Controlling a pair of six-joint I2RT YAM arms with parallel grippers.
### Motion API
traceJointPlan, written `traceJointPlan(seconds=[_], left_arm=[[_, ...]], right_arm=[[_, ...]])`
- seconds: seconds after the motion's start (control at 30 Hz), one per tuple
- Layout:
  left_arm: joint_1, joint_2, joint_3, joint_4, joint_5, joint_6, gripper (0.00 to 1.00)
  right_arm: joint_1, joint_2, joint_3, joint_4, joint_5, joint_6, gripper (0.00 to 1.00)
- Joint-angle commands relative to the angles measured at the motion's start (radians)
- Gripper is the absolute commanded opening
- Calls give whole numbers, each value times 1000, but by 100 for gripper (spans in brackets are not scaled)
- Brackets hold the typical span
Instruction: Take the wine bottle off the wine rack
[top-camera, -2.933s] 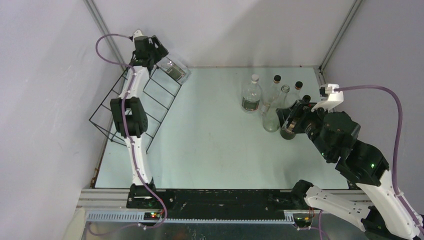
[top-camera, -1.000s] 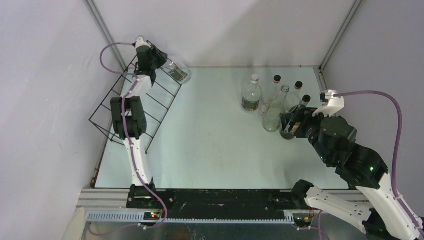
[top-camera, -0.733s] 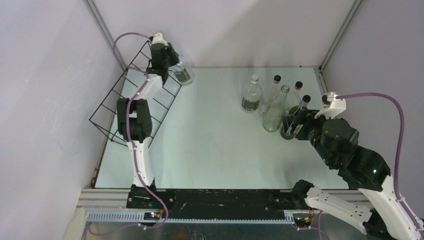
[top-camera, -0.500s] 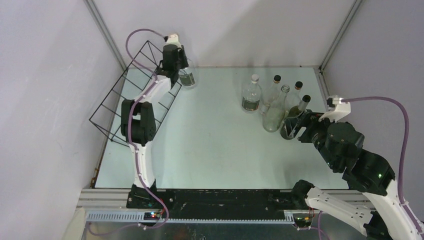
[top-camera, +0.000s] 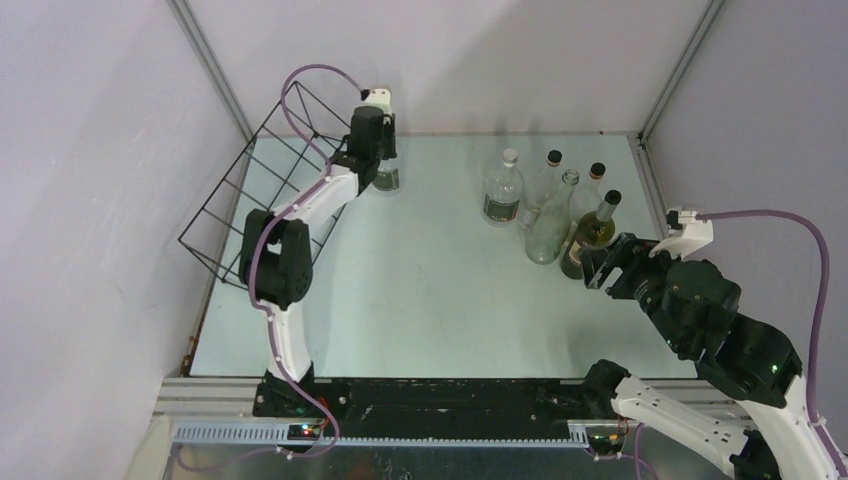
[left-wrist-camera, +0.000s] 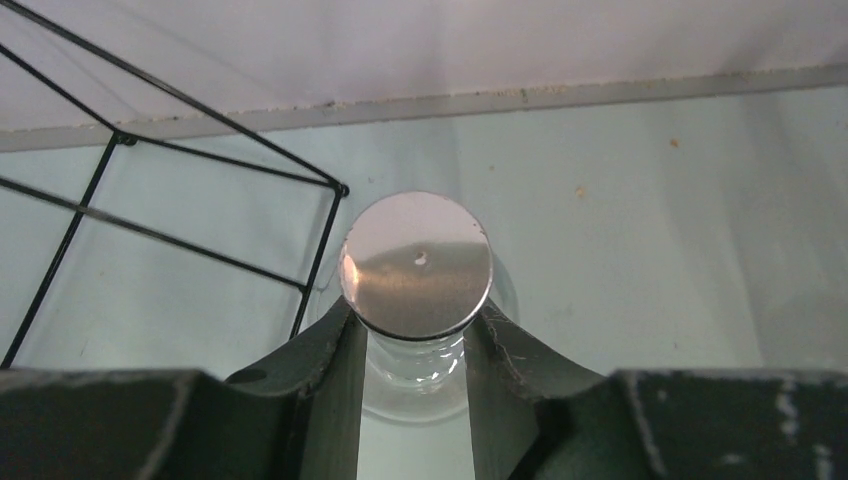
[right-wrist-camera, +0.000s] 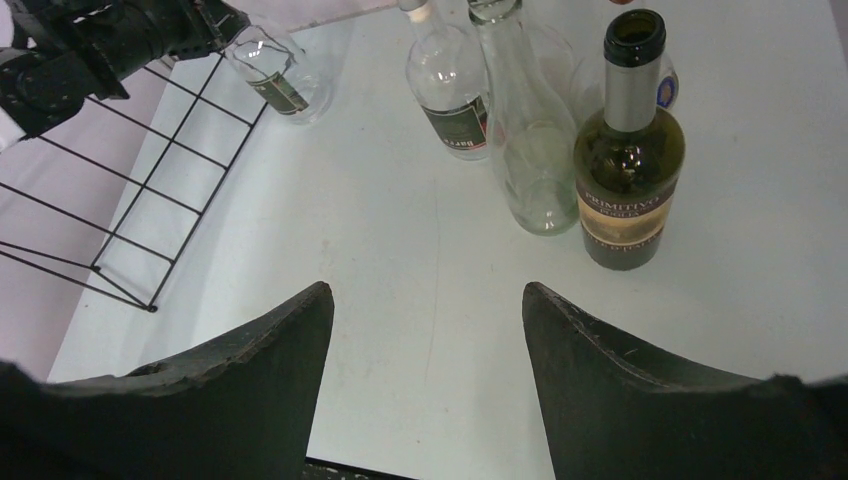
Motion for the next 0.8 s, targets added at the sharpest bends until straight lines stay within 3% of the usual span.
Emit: traceJointPlan(seconds=[0.0,0.47,0.77], left_arm=[[-60,-235,-56,206,-85,50,0],[-258,-628,-485,222,-142,-55,0],[-484,-836,-672,118,-207,-181,0]], right_arm=[[3,-29,-17,-16,14,1,72],[2,-78,-18,-43,-19,-59,72],[3,-60,-41,-11,-75,-95,73]])
